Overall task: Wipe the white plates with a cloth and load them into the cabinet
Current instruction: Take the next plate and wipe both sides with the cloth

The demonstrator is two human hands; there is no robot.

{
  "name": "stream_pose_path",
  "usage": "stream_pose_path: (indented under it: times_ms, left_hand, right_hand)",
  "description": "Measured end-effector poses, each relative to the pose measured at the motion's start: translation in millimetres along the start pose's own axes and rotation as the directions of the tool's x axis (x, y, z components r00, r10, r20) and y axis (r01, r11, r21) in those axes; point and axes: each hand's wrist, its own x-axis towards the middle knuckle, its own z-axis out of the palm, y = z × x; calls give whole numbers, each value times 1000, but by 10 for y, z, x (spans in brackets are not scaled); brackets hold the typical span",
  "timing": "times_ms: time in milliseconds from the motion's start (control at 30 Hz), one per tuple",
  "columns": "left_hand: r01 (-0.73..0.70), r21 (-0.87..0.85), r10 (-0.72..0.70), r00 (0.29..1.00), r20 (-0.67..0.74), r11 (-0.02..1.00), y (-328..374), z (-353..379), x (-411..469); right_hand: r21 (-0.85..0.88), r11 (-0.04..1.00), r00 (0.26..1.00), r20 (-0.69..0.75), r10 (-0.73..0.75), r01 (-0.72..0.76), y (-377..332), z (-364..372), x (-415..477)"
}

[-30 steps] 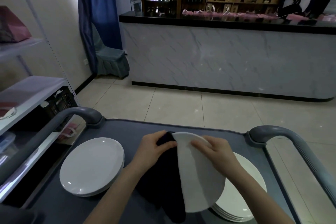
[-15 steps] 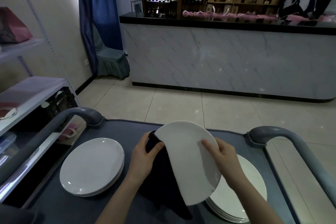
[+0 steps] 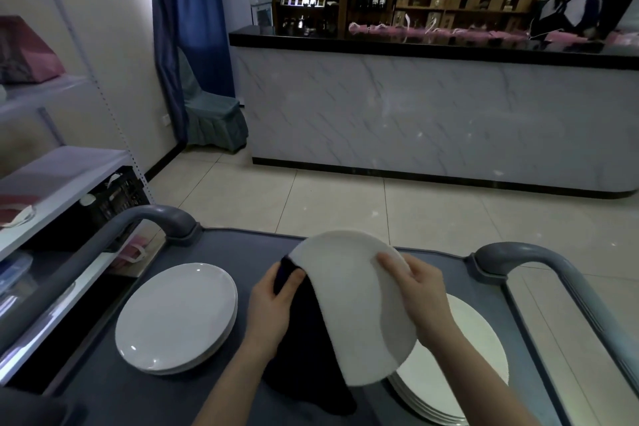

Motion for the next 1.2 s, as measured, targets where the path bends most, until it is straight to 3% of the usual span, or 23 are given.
stream_pose_path:
  times_ms: [67,167,300,367,433,500,600,667,733,800,900,1000,1100,1200]
  left_hand:
    - [112,-147,-121,991,-55,983,-67,51,-91]
    - [75,-75,-76,997,-6,994,-63,19,-58]
    - [-138,169,101,972,211,976,105,-39,164]
    - [-206,247,98,917,387,947,169,-1,237]
    - [-208,263,69,888,454,942,170,46,251]
    - [-168,220,82,932,353,961,131,47,234]
    - [-45,85,42,999,34,995,22,44,137]
    - [104,-135,-123,983,-139,985,-58,146,8]
    - [191,-304,-270,932,-243,933,-128,245,-81]
    - [184,-312,-271,926,-264,932,-144,229,-78]
    - [90,-174,-126,970,-209,981,-94,56,19]
    - [-99,96,94,994,51,990,9,-37,151]
    - [-243,247,162,937,309,938,83,40,210]
    - [-222,220,149,940,307,950,87,70,216]
  right_hand:
    - [76,994,992,-99,79,-72,45,33,-52]
    - [-24,999,997,-64,47,-49,77,-26,-74]
    - [-215,970,985,151,-86,117,-37,-106,-12]
    - [-308,927,947,298,-122,216,-76,-48,-5]
    - [-332,912,931,344,-121,241,-98,-32,15]
    - [-286,935,950,288,-123,208,-112,-62,30]
    - [-123,987,995,12,-101,102,-41,-24,-34]
    - [76,997,977,-214,17,-1,22,115,-129]
    - [234,969,945,-289,152,-84,69,234,-202]
    - [198,973,958,-232,167,-121,107,235,-195]
    - [-22,999,998,-59,28,-29,61,14,-64]
    - [-267,952,976,195,-98,149,-115,-141,140]
    - [-465,837,878,477,-36,287,-201,-27,224]
    - [-399,876,895,439,-77,271,-166,1,184]
